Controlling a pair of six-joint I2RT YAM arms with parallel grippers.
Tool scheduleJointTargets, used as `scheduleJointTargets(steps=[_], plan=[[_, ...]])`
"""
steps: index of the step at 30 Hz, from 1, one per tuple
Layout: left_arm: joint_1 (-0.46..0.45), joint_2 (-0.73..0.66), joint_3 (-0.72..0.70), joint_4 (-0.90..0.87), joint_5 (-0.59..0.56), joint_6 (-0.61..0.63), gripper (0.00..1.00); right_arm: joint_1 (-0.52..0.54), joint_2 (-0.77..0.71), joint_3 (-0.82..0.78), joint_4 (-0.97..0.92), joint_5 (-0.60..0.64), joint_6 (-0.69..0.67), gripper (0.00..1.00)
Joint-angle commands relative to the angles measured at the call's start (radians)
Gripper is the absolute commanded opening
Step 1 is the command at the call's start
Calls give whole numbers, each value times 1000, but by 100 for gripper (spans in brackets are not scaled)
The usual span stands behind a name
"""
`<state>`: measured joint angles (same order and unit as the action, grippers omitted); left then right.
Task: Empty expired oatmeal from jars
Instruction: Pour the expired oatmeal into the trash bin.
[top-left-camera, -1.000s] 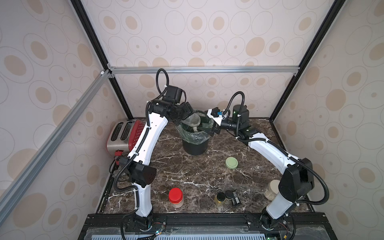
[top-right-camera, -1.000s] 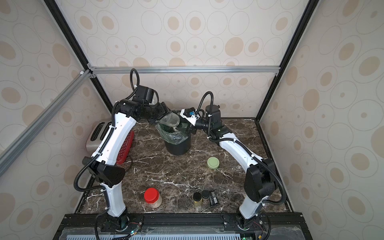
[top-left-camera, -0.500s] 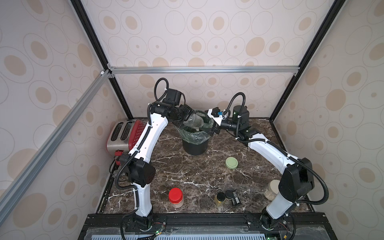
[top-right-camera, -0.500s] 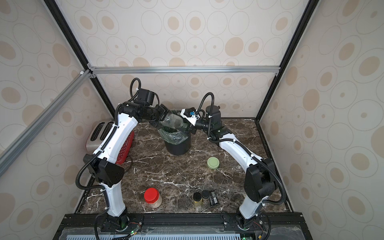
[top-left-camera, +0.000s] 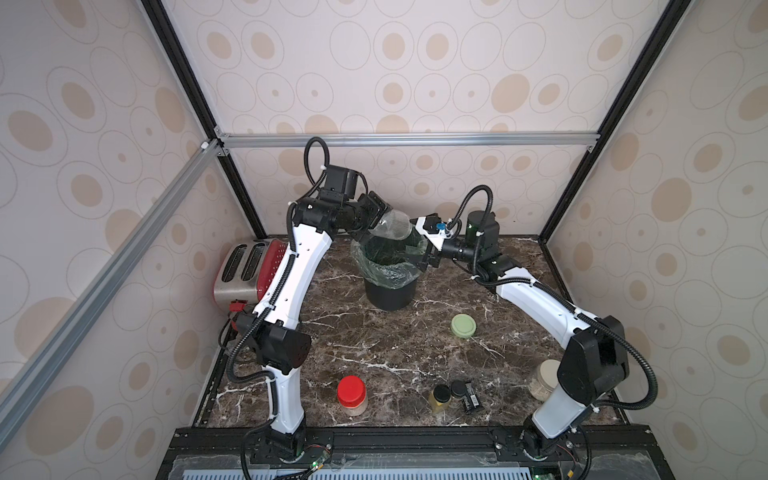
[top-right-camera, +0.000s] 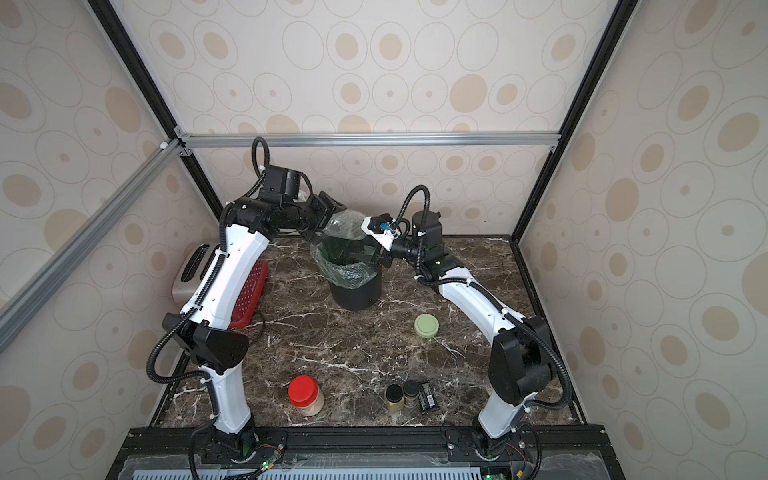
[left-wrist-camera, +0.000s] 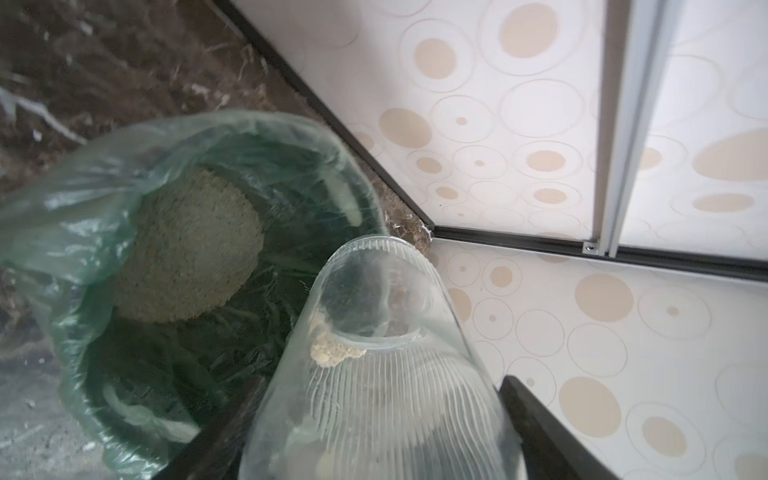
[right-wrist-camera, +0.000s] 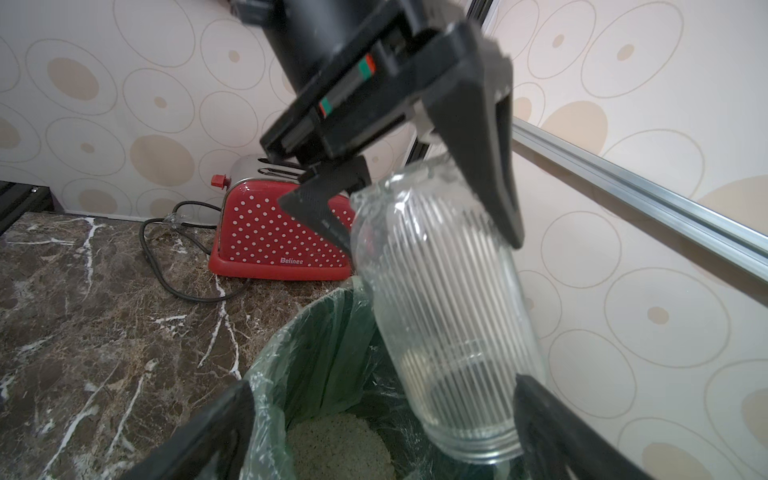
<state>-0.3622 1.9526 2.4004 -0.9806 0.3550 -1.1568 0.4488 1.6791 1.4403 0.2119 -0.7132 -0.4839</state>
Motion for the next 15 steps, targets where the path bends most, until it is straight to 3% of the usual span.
scheduleJointTargets(steps=[1,6,12,15], plan=[[-16,27,113,-74,-55,207,0,2,-36,-12,23,-1,-5,99],[-32,91,251,-248,-181,382,0,1,-43,-13,10,5,-9,99],[-86,92,229,-293,-373,625,0,1,-38,-2,1,1,7,99],[-106,112,230,-305,-435,689,0,1,-24,17,-8,-13,23,98]])
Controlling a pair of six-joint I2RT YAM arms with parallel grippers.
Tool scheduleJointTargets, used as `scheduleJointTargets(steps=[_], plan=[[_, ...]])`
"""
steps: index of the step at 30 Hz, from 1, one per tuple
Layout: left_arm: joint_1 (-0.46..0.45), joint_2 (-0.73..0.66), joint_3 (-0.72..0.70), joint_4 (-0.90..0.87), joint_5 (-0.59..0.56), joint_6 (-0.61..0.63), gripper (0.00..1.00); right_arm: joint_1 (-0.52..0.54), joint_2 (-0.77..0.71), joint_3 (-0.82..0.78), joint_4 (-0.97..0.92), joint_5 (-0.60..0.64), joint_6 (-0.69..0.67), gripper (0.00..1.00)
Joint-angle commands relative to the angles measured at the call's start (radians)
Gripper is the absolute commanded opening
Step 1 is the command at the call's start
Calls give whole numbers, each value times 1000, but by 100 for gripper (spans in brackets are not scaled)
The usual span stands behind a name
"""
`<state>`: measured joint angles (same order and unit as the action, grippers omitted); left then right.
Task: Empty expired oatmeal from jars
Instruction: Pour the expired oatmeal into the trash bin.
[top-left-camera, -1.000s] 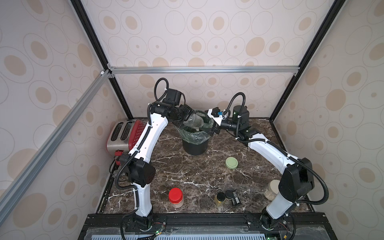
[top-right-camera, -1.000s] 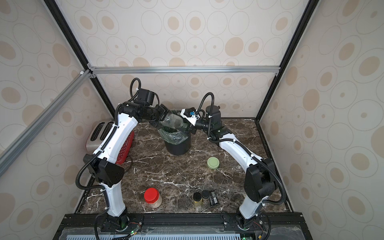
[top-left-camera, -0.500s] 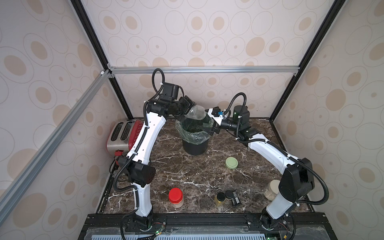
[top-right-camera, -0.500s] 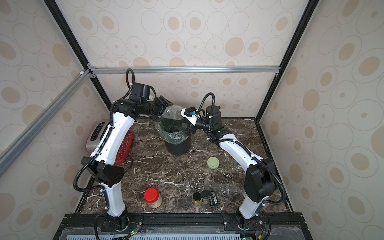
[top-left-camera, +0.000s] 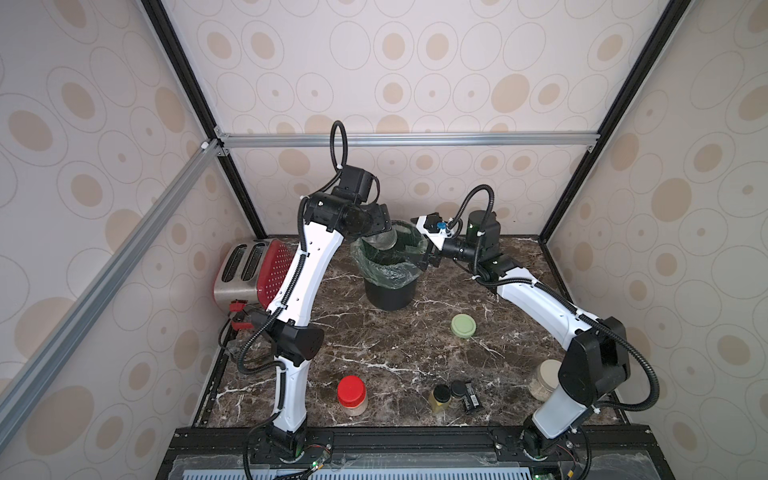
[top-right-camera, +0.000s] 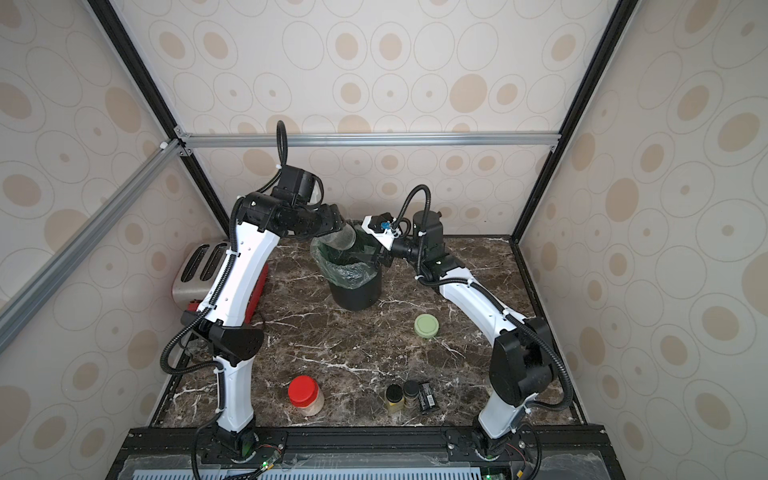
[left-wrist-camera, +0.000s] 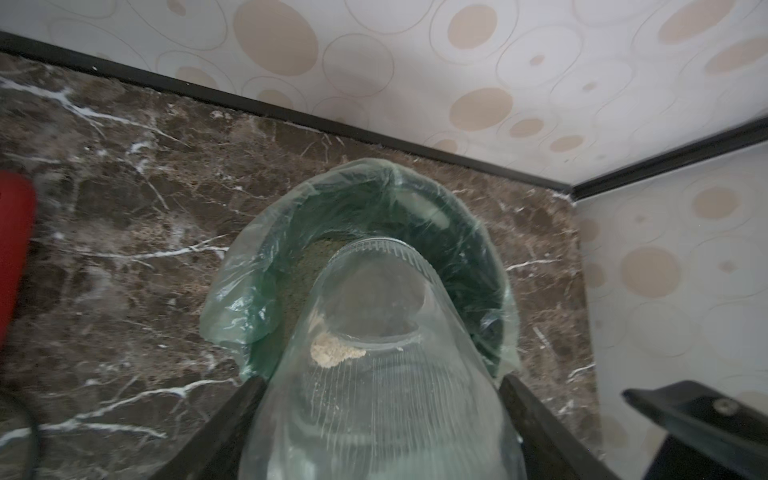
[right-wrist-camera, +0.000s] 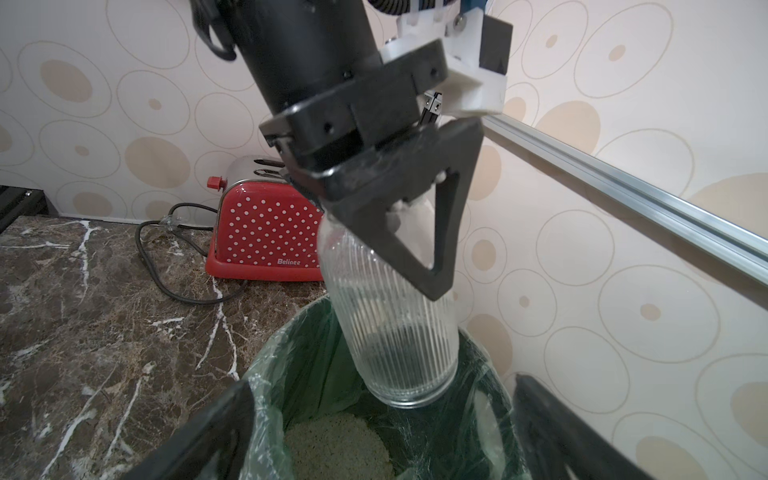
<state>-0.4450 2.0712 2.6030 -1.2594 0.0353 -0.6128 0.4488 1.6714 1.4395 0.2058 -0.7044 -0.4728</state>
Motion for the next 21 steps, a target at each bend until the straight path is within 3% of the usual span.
scheduleJointTargets(steps=[1,12,21], plan=[[-25,3,31,-33,-132,156,0,1,-13,21,-5,-23,16,98],[-89,102,106,-33,-307,316,0,4,-25,-5,-20,-12,25,97],[-148,44,11,123,-391,491,0,4,-66,-52,-51,21,12,99]])
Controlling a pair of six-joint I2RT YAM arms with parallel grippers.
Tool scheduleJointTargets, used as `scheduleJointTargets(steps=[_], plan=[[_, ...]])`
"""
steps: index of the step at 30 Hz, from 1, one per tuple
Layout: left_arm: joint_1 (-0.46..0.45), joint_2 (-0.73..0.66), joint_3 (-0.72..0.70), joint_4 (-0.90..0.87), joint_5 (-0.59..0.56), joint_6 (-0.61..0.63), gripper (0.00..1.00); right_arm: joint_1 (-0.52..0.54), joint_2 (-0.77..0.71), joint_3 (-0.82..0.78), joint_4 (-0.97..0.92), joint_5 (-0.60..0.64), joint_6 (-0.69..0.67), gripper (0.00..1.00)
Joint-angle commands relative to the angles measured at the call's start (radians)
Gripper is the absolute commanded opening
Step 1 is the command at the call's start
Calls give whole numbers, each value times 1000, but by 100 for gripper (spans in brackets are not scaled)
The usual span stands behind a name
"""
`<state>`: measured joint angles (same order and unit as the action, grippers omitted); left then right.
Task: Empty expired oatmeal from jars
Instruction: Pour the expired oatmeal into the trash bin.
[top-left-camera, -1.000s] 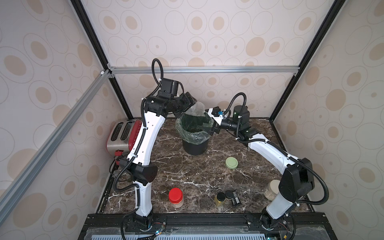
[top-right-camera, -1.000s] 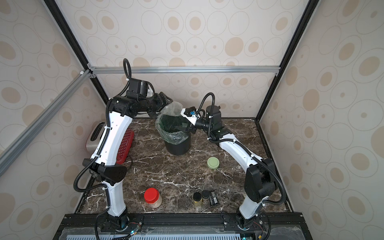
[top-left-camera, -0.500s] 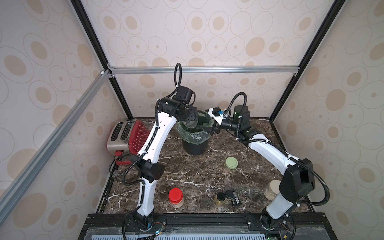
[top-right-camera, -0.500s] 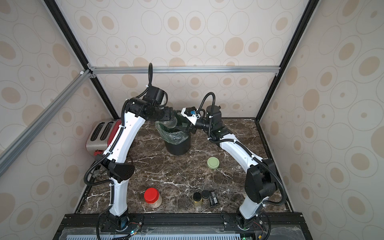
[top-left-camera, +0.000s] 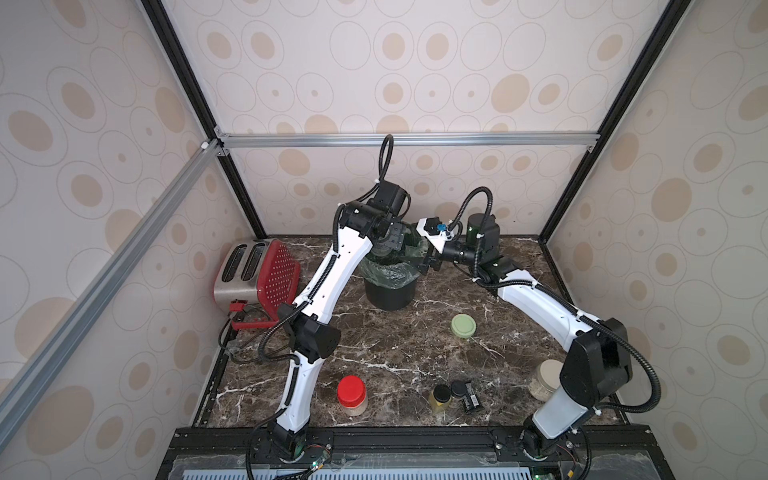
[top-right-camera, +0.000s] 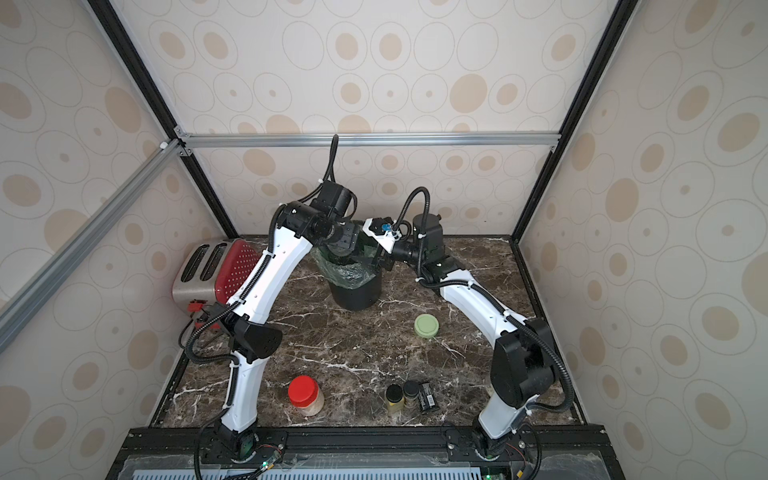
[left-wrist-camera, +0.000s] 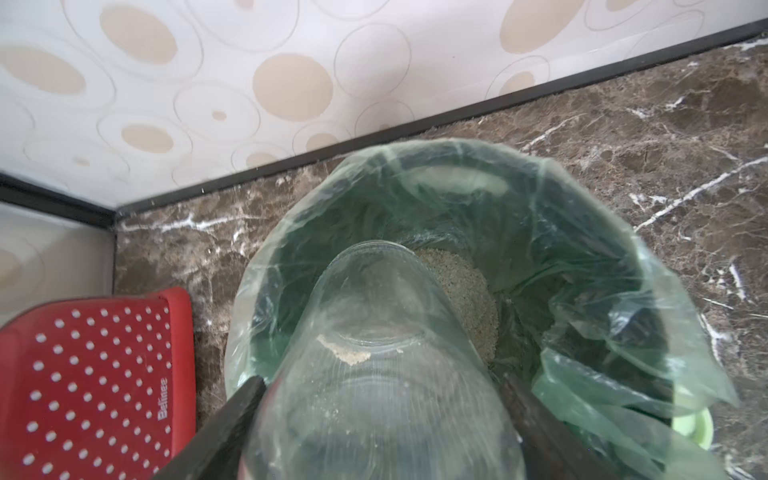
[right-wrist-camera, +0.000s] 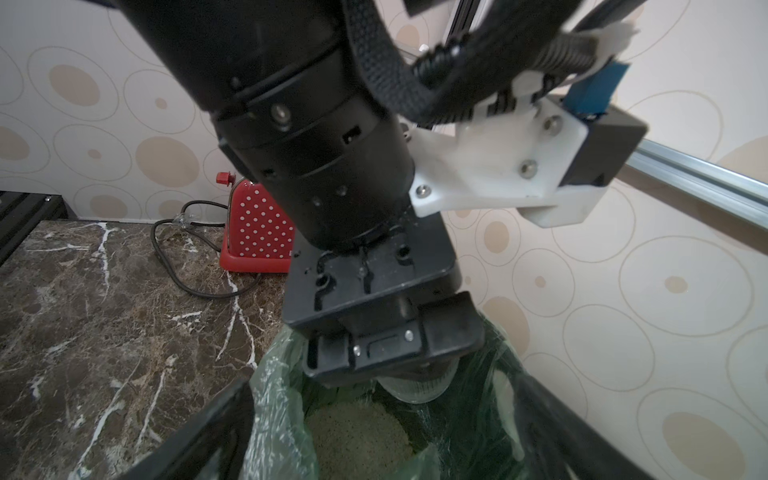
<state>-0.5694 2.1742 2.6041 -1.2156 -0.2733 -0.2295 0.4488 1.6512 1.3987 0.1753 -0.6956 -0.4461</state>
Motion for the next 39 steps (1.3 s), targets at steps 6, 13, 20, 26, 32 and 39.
scheduleJointTargets(steps=[6,13,20,26,32,39], plan=[[-38,-42,-8,29,-77,119,0,5,-69,-34,-43,59,27,99],[-39,-62,-2,-53,-40,62,0,-1,-105,-35,-139,111,82,99],[-48,-148,-25,-30,51,-20,0,-3,-119,-40,-151,94,106,99],[-61,-177,-55,5,80,-20,0,-4,-123,-69,-112,107,112,99],[-61,-93,-35,-46,36,-10,0,-5,-113,-77,-96,99,121,99],[-61,-37,-2,-67,28,1,0,-5,-118,-93,-93,98,120,99]])
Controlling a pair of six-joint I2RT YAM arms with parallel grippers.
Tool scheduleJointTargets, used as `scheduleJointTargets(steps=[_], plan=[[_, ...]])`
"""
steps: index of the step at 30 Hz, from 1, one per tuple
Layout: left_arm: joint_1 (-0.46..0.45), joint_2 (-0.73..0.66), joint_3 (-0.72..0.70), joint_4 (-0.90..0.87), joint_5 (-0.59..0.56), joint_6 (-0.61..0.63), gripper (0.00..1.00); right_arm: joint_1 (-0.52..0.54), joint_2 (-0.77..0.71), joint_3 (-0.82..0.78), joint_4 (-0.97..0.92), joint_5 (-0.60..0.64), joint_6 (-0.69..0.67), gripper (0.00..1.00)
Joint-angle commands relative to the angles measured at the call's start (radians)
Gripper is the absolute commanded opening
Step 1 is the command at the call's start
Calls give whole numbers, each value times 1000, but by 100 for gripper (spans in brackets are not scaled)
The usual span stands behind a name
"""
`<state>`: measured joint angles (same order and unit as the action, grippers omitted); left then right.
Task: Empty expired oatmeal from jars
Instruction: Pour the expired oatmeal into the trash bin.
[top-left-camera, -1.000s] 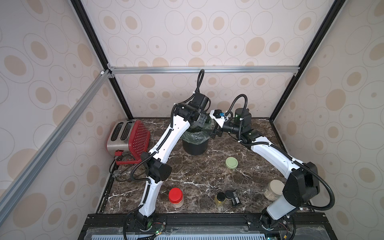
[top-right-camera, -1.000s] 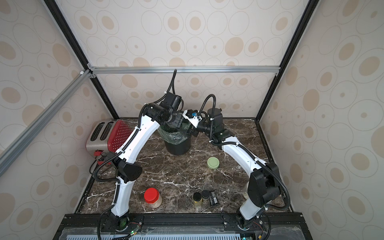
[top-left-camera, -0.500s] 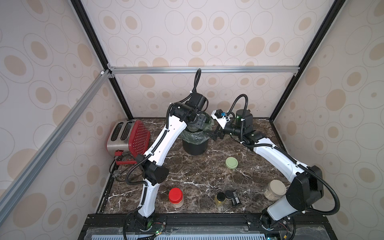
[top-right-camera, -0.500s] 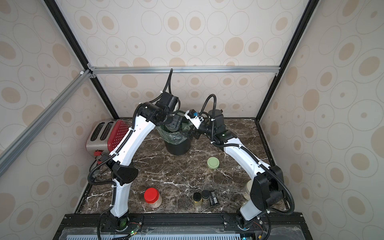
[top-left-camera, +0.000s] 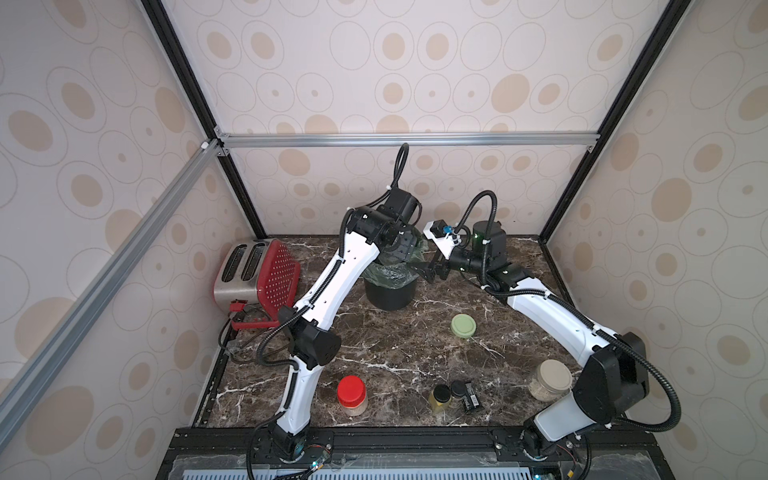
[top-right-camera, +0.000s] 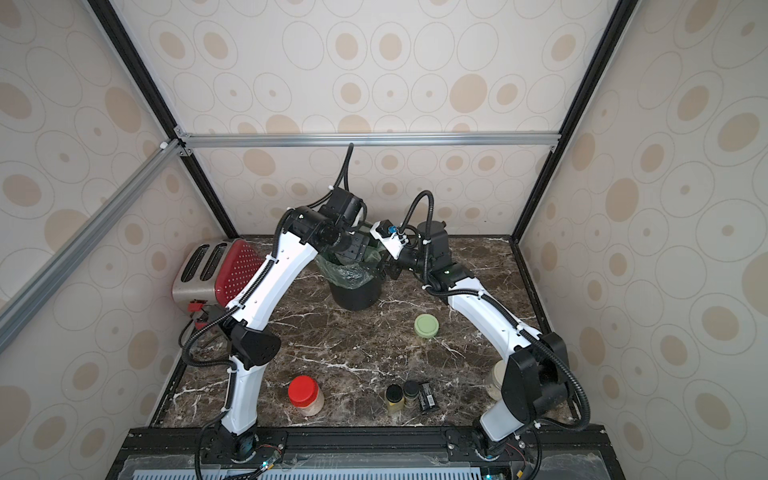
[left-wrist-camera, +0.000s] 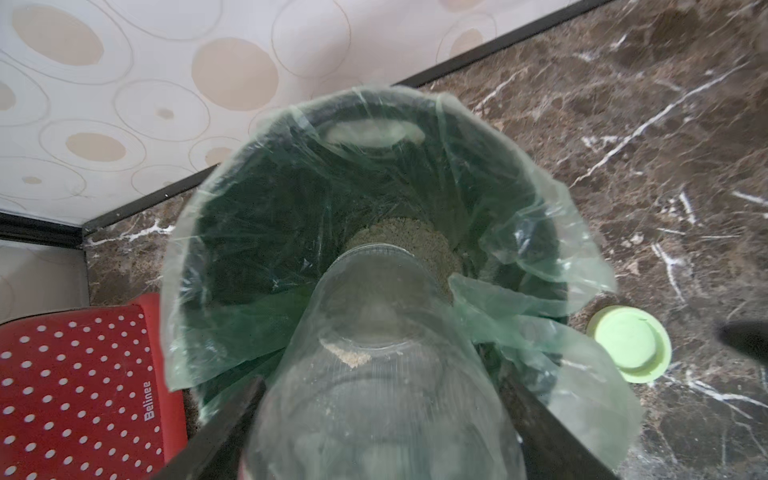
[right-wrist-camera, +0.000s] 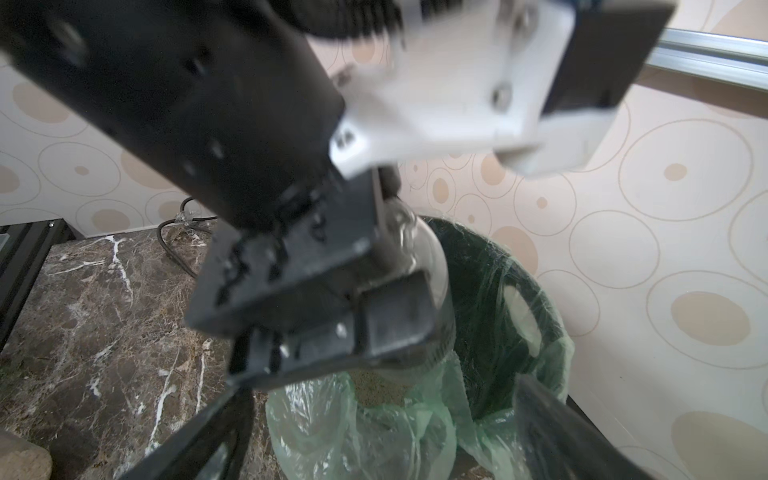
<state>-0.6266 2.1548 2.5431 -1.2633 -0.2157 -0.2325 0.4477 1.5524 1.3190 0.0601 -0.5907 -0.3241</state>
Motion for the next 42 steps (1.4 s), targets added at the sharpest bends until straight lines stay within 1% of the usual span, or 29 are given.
scheduleJointTargets(steps=[1,3,8,11,17,20,24,30,34,37,42], plan=[[-4,-25,67,-16,-29,5,0,-3,-20,-14,23,-6,-1,99],[-4,-55,63,5,-28,5,0,-3,-21,-14,26,-6,-1,99],[-7,-161,-26,78,-26,18,0,-3,-25,-26,54,-14,1,99],[-5,-148,-24,70,8,10,0,-3,-21,-32,63,-17,3,99],[-6,-61,-8,39,71,-6,0,-4,-20,-37,57,-19,0,99],[-5,-34,-4,33,59,0,0,-3,-24,-38,45,-21,-5,99],[-7,-24,22,24,15,19,0,-5,-25,-40,47,-20,-12,99],[-6,-91,-2,53,-12,20,0,-4,-15,-25,71,-27,17,99],[-6,-124,-22,75,-62,29,0,-5,-12,-24,87,-36,32,99],[-5,-109,-21,82,-84,40,0,-6,-3,-20,85,-29,53,99],[-1,-39,-22,75,-80,38,0,-5,14,-17,82,-21,86,99]])
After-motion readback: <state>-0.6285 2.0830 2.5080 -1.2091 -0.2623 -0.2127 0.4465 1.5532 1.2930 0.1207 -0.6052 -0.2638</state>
